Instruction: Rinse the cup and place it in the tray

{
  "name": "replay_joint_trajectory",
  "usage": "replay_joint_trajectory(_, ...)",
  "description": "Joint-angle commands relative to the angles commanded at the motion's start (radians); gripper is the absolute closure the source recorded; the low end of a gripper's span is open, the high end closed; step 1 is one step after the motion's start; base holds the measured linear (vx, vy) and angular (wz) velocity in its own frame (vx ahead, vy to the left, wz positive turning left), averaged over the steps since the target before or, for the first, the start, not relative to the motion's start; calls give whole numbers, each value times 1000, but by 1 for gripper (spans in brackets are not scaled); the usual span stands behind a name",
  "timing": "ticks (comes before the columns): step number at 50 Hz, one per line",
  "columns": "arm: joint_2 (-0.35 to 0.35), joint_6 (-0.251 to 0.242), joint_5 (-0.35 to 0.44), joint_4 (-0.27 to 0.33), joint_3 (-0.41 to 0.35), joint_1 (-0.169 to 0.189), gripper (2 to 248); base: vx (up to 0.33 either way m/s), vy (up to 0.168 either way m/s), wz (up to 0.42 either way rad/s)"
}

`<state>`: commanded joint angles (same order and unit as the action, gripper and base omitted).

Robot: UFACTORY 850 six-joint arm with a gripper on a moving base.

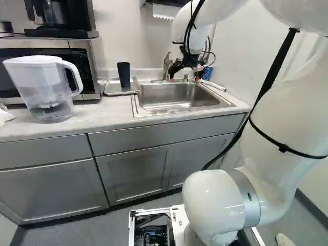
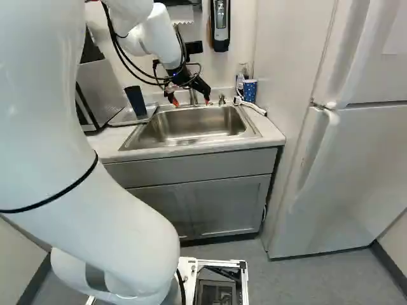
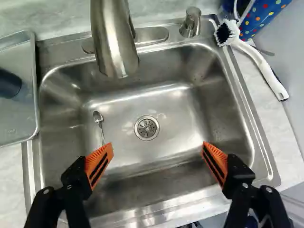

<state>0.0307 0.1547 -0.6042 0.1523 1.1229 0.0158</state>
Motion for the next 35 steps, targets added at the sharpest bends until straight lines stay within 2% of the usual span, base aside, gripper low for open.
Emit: replay_joint_trajectory(35,0,0,0,0,0,0,3,0,0,0)
